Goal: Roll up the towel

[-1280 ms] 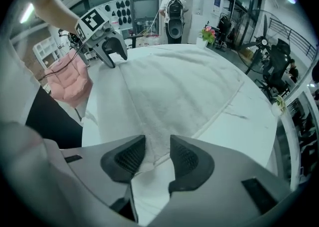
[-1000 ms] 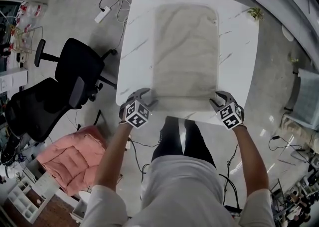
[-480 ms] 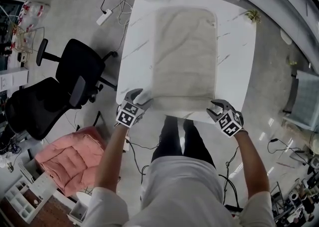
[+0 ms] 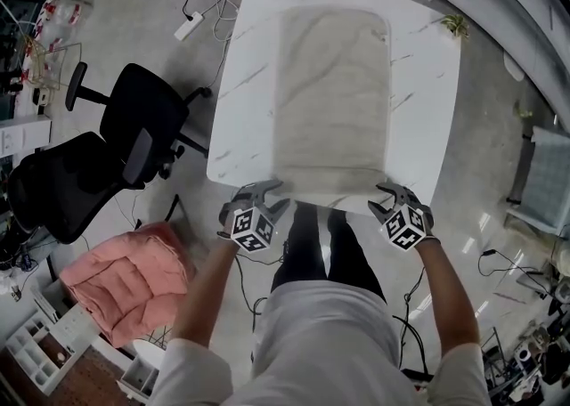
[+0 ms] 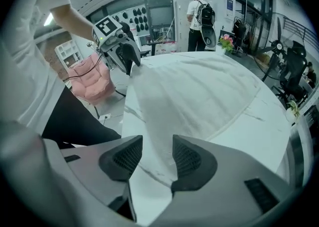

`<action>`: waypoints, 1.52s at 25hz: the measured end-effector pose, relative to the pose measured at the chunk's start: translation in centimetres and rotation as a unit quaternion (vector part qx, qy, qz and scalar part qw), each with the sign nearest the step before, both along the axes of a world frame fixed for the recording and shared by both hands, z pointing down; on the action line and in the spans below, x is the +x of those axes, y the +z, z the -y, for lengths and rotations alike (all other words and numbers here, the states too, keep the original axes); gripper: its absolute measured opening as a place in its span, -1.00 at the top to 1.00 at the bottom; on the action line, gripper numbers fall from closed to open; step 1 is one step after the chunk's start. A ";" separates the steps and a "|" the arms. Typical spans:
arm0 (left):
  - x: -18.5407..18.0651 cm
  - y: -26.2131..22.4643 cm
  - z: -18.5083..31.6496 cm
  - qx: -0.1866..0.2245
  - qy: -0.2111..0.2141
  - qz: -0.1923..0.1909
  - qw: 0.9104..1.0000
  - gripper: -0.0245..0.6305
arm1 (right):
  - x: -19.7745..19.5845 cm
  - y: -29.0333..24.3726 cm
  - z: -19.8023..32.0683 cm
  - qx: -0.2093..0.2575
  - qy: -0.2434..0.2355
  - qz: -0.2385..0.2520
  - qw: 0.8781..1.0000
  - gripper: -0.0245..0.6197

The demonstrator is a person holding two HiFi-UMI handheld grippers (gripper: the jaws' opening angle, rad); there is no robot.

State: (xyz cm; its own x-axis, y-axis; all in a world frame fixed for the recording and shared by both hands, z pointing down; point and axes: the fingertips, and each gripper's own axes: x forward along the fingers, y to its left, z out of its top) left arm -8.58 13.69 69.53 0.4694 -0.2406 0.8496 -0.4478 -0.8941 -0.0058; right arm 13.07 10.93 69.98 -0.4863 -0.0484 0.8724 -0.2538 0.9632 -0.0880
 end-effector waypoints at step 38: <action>0.0 0.0 -3.5 -0.142 0.062 -0.005 0.988 0.79 | 1.2 -1.3 -1.7 -0.069 -0.018 -0.011 0.997 0.81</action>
